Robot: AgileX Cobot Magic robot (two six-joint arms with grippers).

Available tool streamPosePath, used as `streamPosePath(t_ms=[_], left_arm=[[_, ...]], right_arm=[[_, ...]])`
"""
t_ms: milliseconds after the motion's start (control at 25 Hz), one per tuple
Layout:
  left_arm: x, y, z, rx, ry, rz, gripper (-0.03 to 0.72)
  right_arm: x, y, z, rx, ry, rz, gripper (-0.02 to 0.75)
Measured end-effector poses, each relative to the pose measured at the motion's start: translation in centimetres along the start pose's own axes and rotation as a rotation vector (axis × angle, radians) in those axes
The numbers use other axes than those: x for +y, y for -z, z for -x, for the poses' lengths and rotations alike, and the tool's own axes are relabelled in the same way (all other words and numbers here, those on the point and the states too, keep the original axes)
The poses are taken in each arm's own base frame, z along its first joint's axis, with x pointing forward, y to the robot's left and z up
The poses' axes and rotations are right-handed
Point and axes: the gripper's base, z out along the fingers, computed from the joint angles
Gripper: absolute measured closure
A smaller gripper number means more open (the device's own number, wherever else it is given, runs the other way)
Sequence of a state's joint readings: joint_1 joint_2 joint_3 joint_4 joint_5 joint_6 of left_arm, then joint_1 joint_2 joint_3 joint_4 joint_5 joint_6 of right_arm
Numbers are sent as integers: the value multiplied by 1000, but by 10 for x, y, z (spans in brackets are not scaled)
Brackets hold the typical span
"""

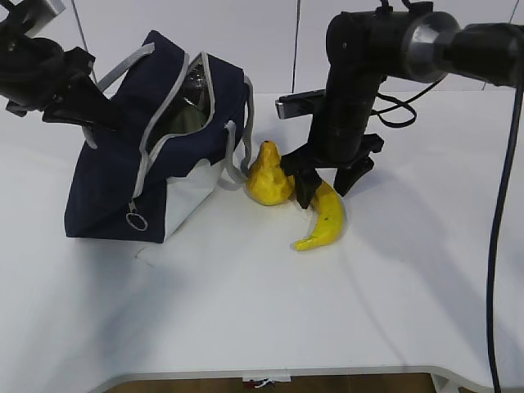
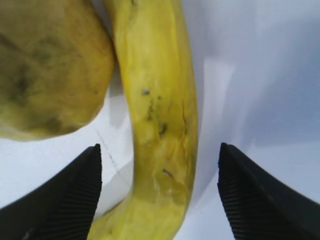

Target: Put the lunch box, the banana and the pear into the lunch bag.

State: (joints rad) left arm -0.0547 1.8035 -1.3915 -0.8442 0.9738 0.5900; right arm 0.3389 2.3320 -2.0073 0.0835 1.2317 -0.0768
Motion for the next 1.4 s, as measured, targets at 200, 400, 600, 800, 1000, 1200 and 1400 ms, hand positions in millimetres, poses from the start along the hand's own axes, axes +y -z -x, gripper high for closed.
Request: streamPosePath(t_ms=[200,400,600,800,1000,1200,1400], left_arm=[[0,0,-1,6,-5,5,680],[1,0,-1,8,-8,9,680],[1,0,-1,9,-10,11,680],[1,0,-1,9,-10,11,680],[1,0,-1,9,-10,11,680],[1,0,-1,9,-10,11,680],[-2,0,0,5,13,-27,680]], right_arm=[[-2,-17,0,32,-2,-1,165],[-2,-18,0,35,-5,-4,263],[-3,-18,0,34,-3,-20,419],[-5,7,0,-16,4,-59,426],[-6,49,-2,-98,11,-117,426],[-6,95,-9,-196,-85,-156,427],[9,142,-6,-329,-172,-11,428]])
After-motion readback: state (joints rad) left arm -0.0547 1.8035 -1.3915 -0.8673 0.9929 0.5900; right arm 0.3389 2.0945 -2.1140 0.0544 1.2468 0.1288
